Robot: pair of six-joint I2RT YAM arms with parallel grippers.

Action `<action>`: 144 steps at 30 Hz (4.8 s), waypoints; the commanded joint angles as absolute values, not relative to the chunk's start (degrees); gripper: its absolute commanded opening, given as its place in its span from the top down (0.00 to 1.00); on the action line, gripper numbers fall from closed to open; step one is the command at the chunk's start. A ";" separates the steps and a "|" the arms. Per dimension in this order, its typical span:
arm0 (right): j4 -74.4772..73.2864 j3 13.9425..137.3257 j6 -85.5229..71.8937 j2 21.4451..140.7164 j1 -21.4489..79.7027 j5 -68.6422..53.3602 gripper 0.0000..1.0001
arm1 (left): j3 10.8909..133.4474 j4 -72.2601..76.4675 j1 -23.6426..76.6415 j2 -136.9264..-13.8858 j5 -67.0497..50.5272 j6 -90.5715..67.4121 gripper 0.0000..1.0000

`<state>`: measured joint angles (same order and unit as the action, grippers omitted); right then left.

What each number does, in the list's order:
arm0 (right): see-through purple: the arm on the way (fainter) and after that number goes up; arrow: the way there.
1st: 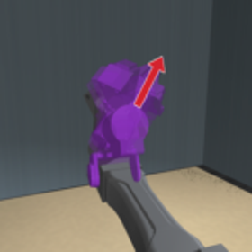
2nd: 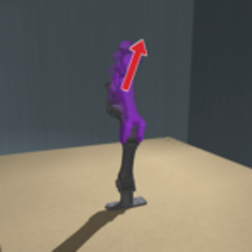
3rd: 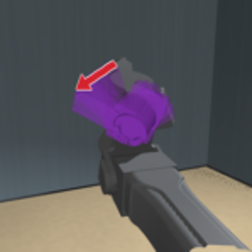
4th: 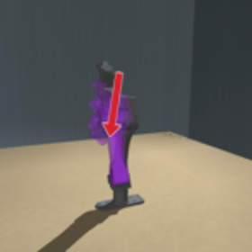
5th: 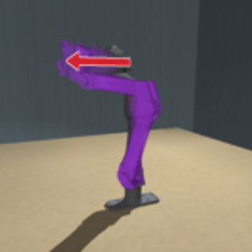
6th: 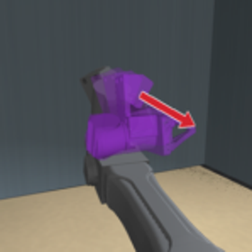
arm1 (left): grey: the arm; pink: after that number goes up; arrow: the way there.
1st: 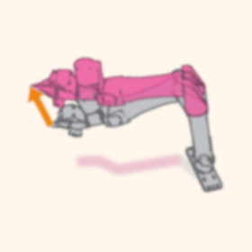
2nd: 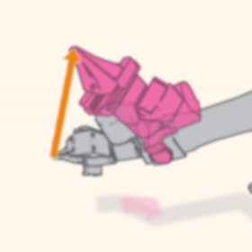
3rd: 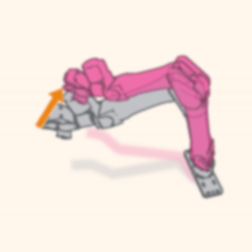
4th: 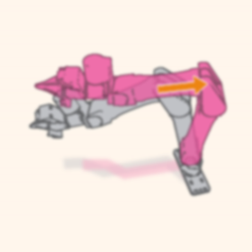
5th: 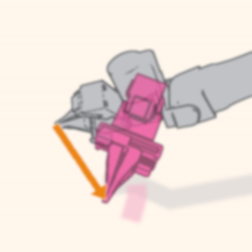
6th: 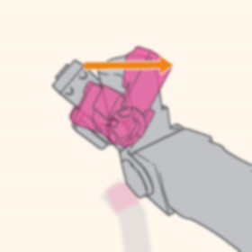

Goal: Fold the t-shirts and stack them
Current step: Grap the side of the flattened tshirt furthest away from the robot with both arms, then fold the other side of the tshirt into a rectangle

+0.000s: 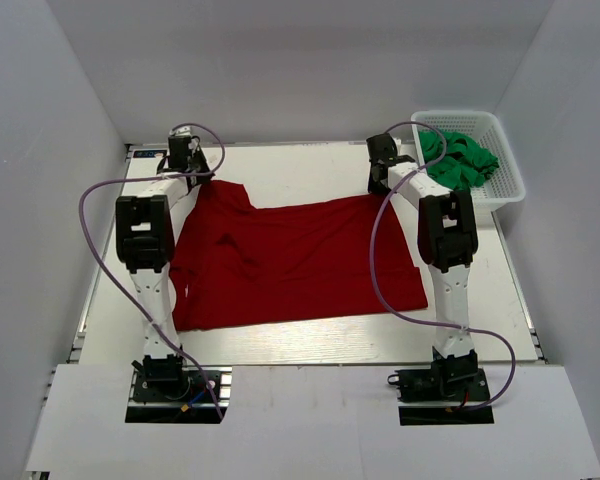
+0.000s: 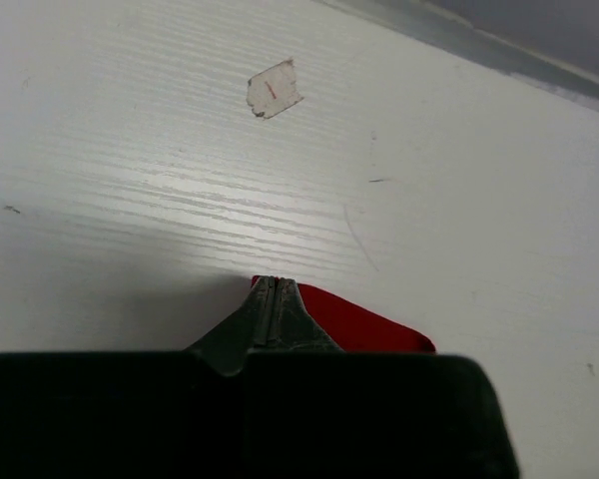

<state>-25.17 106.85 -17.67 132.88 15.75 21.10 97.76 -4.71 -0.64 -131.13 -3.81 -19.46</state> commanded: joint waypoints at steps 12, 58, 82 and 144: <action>-18.55 91.35 -17.05 114.10 15.38 17.67 1.00 | 71.93 3.52 0.70 -98.45 -8.09 -17.84 1.00; -21.70 46.41 -28.21 81.21 15.20 13.09 0.70 | 27.06 -39.80 0.70 -45.16 9.85 -55.72 0.79; -15.91 52.91 -19.60 79.98 16.70 -9.05 0.10 | 45.70 -23.12 4.30 -76.80 -13.54 -33.49 0.14; -13.19 50.36 -16.79 83.31 16.87 -4.31 0.10 | 50.09 -41.47 25.05 -75.83 6.31 -50.16 0.01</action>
